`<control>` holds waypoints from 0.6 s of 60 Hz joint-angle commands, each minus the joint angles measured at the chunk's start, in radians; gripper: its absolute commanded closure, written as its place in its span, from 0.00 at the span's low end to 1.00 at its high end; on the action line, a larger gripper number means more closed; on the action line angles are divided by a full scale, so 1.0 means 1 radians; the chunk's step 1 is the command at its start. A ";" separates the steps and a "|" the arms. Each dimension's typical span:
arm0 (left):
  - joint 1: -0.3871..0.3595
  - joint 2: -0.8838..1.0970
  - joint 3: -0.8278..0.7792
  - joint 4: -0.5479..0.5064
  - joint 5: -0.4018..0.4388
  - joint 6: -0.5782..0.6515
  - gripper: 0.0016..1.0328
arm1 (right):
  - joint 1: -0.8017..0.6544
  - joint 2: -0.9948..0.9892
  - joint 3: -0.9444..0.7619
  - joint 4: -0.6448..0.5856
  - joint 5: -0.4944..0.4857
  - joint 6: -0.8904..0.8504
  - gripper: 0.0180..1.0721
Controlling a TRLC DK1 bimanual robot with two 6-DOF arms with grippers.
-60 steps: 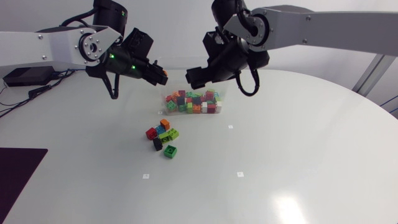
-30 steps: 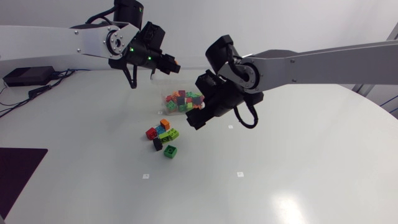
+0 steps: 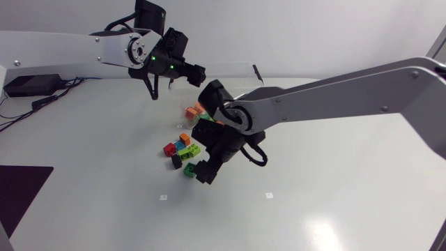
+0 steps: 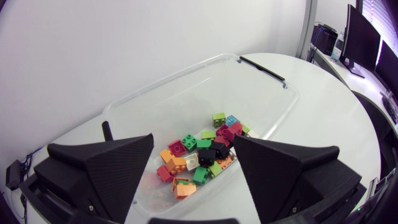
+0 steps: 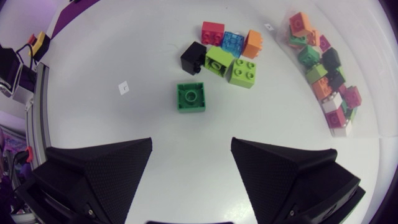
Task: Place the duplo bricks in the container
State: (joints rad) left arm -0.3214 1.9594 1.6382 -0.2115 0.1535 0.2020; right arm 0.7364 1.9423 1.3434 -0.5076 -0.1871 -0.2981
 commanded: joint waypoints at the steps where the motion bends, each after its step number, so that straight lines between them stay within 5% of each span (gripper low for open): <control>1: 0.012 -0.082 -0.064 -0.008 0.008 -0.001 0.04 | 0.021 0.058 0.049 -0.022 -0.006 -0.050 0.13; 36: 0.137 -0.375 -0.408 -0.144 0.008 0.241 0.04 | 0.055 0.277 0.313 -0.178 0.008 -0.101 0.13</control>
State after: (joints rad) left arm -0.2062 1.6241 1.2812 -0.3367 0.1535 0.3828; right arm 0.7837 2.1750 1.6180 -0.6598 -0.1856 -0.3721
